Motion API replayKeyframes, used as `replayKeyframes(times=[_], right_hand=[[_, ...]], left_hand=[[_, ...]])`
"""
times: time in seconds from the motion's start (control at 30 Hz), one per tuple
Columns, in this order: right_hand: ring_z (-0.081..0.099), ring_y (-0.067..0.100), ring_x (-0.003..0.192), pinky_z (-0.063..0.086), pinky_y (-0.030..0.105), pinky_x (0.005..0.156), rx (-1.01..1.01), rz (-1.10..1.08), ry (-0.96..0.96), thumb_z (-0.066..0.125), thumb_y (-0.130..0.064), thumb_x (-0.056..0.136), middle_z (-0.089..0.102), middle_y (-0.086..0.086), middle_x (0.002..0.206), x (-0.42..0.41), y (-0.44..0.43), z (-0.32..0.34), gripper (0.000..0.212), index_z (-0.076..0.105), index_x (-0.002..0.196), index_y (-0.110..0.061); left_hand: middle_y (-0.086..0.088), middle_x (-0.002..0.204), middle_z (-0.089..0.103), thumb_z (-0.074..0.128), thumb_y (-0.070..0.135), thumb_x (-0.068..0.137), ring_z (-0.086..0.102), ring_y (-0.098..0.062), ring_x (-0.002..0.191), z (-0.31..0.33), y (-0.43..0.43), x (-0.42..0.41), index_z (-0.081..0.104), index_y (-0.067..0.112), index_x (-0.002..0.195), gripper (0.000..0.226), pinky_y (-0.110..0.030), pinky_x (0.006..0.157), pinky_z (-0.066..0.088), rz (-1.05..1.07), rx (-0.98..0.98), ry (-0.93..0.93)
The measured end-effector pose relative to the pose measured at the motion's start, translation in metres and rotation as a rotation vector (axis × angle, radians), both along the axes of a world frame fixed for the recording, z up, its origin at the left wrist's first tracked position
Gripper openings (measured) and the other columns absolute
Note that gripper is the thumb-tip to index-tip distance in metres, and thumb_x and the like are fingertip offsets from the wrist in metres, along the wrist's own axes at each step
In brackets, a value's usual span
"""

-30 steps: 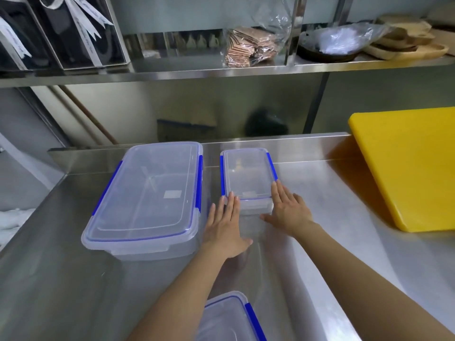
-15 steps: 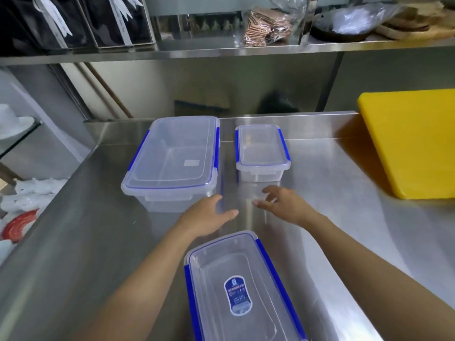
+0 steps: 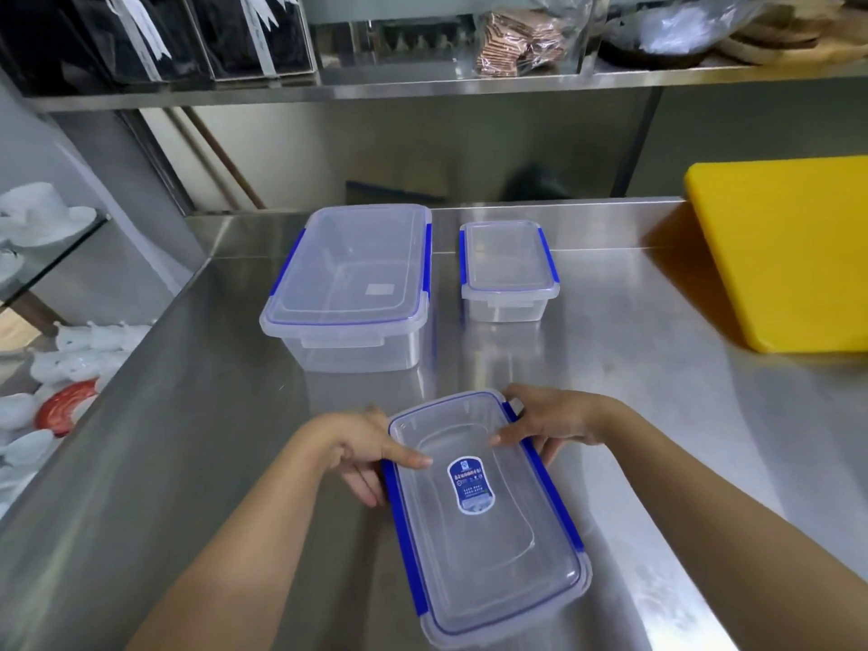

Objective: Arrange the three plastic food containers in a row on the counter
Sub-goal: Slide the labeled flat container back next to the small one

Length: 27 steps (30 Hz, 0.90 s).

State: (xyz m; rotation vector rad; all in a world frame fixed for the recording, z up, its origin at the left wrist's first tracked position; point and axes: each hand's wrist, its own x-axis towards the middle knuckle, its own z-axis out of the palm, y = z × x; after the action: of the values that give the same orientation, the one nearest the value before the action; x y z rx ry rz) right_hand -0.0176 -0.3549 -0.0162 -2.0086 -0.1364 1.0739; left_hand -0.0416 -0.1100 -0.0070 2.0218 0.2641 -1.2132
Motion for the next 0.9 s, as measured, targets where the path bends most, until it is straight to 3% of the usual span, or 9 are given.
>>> replayKeyframes(times=[0.07,0.13,0.2,0.27,0.33,0.43,0.53,0.7,0.9], right_hand=[[0.071,0.024,0.082,0.061,0.039,0.065,0.007,-0.175,-0.066,0.072,-0.033,0.075,0.065,0.006,0.100,0.002,-0.008,-0.005,0.048,0.043,0.112,-0.022],[0.068,0.021,0.079,0.060,0.034,0.057,0.017,-0.364,-0.141,0.069,-0.038,0.076,0.064,0.004,0.097,0.004,-0.016,-0.008,0.052,0.040,0.116,-0.021],[0.065,0.024,0.086,0.058,0.037,0.066,0.007,-0.571,-0.245,0.066,-0.042,0.078,0.062,0.008,0.104,0.006,-0.025,-0.014,0.055,0.039,0.120,-0.018],[0.061,0.032,0.098,0.053,0.045,0.083,-0.030,-0.781,-0.363,0.061,-0.042,0.082,0.058,0.015,0.119,0.009,-0.036,-0.019,0.056,0.039,0.125,-0.013],[0.057,0.033,0.102,0.050,0.047,0.089,-0.094,-0.874,-0.464,0.058,-0.043,0.084,0.054,0.017,0.127,0.009,-0.048,-0.022,0.059,0.037,0.129,-0.011],[0.051,0.034,0.114,0.045,0.052,0.097,-0.203,-0.803,-0.545,0.061,-0.054,0.076,0.045,0.014,0.135,0.007,-0.064,-0.022,0.076,0.032,0.134,-0.015],[0.040,0.030,0.126,0.034,0.056,0.106,-0.309,-0.583,-0.601,0.064,-0.069,0.061,0.037,0.006,0.140,0.002,-0.073,-0.018,0.094,0.026,0.137,-0.026],[-0.018,0.026,0.142,0.005,0.052,0.116,-0.531,-0.154,-0.438,0.058,-0.083,0.043,-0.020,0.008,0.155,-0.007,-0.099,-0.013,0.132,-0.011,0.143,-0.032],[-0.023,0.032,0.140,0.000,0.050,0.116,-0.773,0.019,-0.410,0.074,-0.068,0.048,-0.027,0.011,0.153,-0.021,-0.131,-0.005,0.137,-0.022,0.139,-0.035]], left_hand=[[-0.012,0.097,0.062,0.074,0.036,0.073,0.067,-0.025,0.067,-0.004,-0.009,0.002,0.035,0.012,0.107,0.057,-0.028,0.046,0.056,0.148,-0.013,-0.155],[-0.007,0.099,0.058,0.072,0.035,0.076,0.062,-0.016,0.065,-0.011,-0.025,0.004,0.028,0.013,0.108,0.059,-0.024,0.046,0.052,0.300,-0.029,-0.395],[-0.008,0.119,0.054,0.072,0.027,0.077,0.061,-0.018,0.088,-0.020,-0.045,0.003,0.027,0.013,0.112,0.059,-0.027,0.072,0.054,0.400,-0.131,-0.581],[-0.004,0.133,0.047,0.078,0.022,0.071,0.056,-0.010,0.106,-0.024,-0.064,-0.001,0.030,0.017,0.122,0.071,-0.026,0.088,0.048,0.350,-0.357,-0.569],[0.007,0.138,0.043,0.084,0.026,0.062,0.050,0.006,0.113,-0.026,-0.080,-0.007,0.025,0.028,0.133,0.092,-0.014,0.089,0.046,0.100,-0.523,-0.466],[0.007,0.157,0.000,0.086,0.032,0.055,0.018,-0.006,0.139,-0.032,-0.099,-0.009,-0.017,0.029,0.142,0.135,-0.032,0.112,0.031,-0.132,-0.405,-0.436],[0.008,0.148,-0.035,0.085,0.034,0.059,-0.011,-0.007,0.141,-0.040,-0.112,-0.002,-0.037,0.021,0.132,0.143,-0.038,0.118,0.012,-0.164,-0.246,-0.502],[-0.002,0.151,-0.031,0.084,0.029,0.062,-0.019,-0.013,0.140,-0.046,-0.141,0.010,-0.032,0.015,0.135,0.137,-0.037,0.118,0.004,-0.237,-0.162,-0.632],[-0.003,0.157,-0.008,0.087,0.033,0.054,0.004,-0.019,0.143,-0.046,-0.184,0.023,-0.017,0.014,0.143,0.138,-0.041,0.116,0.019,-0.217,-0.135,-0.712]])
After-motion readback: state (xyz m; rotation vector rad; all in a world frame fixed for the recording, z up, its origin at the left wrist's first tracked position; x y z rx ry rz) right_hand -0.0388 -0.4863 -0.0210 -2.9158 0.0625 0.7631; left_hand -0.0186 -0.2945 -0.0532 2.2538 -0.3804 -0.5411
